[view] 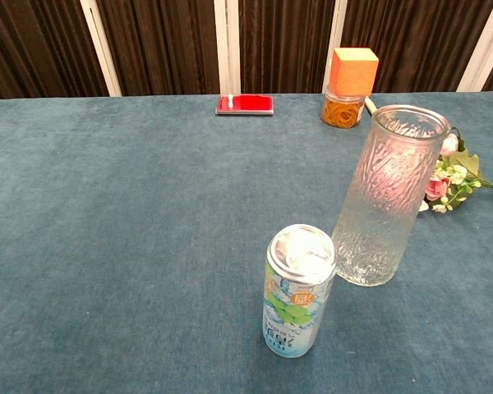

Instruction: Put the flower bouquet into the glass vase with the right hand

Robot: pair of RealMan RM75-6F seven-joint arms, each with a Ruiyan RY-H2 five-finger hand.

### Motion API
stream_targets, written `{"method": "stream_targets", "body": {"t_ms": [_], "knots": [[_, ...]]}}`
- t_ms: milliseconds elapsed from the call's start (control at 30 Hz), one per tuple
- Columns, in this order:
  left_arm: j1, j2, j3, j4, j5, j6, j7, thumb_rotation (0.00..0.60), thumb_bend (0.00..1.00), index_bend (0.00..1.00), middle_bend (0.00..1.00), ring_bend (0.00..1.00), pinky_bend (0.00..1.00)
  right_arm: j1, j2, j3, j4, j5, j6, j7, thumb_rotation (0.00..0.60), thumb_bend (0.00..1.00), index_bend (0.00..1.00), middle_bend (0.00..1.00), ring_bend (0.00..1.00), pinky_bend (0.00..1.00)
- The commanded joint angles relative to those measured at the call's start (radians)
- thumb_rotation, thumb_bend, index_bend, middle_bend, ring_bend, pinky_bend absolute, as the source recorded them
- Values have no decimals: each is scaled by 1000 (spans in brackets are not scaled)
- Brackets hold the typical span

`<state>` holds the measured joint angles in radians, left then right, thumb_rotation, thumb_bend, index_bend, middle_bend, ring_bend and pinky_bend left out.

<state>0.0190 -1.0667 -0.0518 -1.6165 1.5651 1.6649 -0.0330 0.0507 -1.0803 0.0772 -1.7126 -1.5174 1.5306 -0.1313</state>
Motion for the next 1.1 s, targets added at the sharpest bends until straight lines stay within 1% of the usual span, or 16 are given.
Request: {"method": "stream_targets", "body": {"t_ms": [33,500,800,967,1033,1100], "knots": [[1,1,2,-1,2,0,1,600,335,139,0,0,95,-2,0,0,-1,0,3,2,600,87,102,33,8,0],[-2,-4,2,-2,3,-4,12,600,335,139,0,0,95,-1,1,1,-9,11,-6,9,600,87,96,33,8,0],[2,-3,3,-3,13,8,4,600,335,139,0,0,95,9,3,4,-10,39,-37,31,600,87,86,33,7,0],[0,-9,7,1,28,11,9,600,335,137,0,0,94,31,-5,13,-5,72,-85,46,600,88,83,33,7,0],[-1,-13,6,4,34,16,13,600,335,137,0,0,94,52,-6,22,-1,87,-121,57,600,87,77,33,3,0],[-1,-17,6,7,38,19,15,600,336,137,0,0,94,85,2,34,-4,112,-180,62,600,87,65,29,0,0]]}}
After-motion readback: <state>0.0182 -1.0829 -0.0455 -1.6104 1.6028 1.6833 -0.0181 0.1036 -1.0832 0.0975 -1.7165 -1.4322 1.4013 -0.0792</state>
